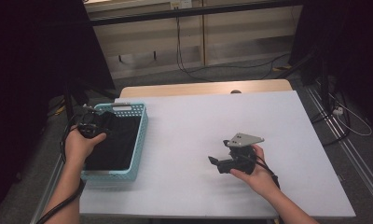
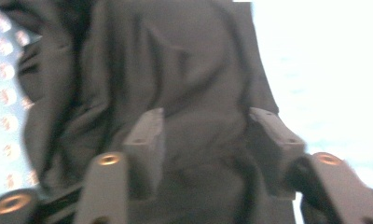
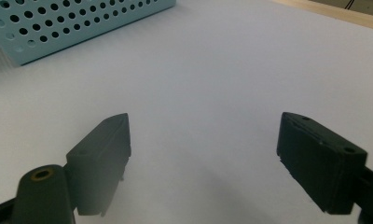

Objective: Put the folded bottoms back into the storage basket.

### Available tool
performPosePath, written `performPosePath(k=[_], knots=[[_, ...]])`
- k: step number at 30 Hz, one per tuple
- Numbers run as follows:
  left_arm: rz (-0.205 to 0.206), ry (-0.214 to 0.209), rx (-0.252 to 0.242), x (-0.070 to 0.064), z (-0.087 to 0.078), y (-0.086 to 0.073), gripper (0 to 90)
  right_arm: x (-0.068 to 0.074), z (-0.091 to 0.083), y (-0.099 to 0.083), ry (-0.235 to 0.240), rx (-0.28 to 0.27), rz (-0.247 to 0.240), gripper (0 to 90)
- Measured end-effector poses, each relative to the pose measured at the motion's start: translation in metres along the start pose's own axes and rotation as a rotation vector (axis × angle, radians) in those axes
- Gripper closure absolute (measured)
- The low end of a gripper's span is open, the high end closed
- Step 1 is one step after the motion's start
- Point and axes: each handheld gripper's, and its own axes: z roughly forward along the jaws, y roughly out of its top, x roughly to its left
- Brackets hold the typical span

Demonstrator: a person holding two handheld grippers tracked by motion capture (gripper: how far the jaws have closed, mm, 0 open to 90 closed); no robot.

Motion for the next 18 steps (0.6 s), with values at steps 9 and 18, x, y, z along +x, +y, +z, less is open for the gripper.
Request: performPosePath(k=[9,18], knots=[[0.135,-0.108,-0.046,-0.058,-0.006,0.012,25.2,-0.019,-0.026,-0.013,-0.028,0.0,0.025,16.8],[0.234,-0.205,-0.057,-0.111,0.008,0.01,19.7,-0.03,-0.045,-0.027,-0.032,0.012,0.047,16.3]])
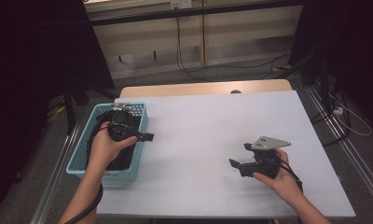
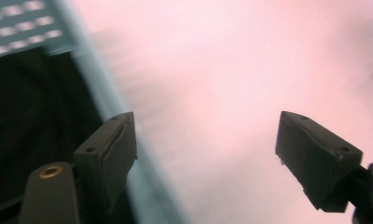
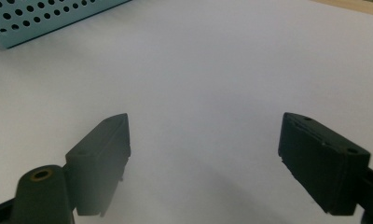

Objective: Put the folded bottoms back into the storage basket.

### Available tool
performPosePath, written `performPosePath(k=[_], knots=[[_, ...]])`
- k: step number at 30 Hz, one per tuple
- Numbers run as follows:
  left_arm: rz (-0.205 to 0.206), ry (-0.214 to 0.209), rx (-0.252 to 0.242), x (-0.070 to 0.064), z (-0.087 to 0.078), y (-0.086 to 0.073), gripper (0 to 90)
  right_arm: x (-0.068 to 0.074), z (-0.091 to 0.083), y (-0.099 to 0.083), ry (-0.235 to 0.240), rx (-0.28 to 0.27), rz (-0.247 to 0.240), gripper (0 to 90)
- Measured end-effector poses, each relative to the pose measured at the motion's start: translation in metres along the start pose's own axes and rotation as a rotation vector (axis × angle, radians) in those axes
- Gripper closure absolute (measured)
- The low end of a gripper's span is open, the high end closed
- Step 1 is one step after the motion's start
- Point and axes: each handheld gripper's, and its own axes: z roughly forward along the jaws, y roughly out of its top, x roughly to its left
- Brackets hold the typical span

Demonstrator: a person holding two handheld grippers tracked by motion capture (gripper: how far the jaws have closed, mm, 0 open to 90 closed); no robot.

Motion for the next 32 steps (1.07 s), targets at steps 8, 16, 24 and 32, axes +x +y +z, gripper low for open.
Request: performPosePath(k=[8,16,24,32], knots=[[0.059,-0.061,0.004,-0.026,0.026,-0.006,17.4,-0.005,-0.01,-0.011,-0.006,0.022,0.003,15.9],[0.124,-0.105,-0.005,-0.047,0.048,-0.023,16.1,-0.009,-0.017,-0.017,-0.017,0.036,0.008,15.3],[0.154,-0.129,-0.028,-0.054,0.057,-0.046,14.4,-0.011,-0.028,-0.028,-0.027,0.057,0.008,15.2],[0.169,-0.127,-0.024,-0.051,0.058,-0.061,12.3,-0.007,-0.027,-0.034,-0.028,0.087,-0.028,14.9]])
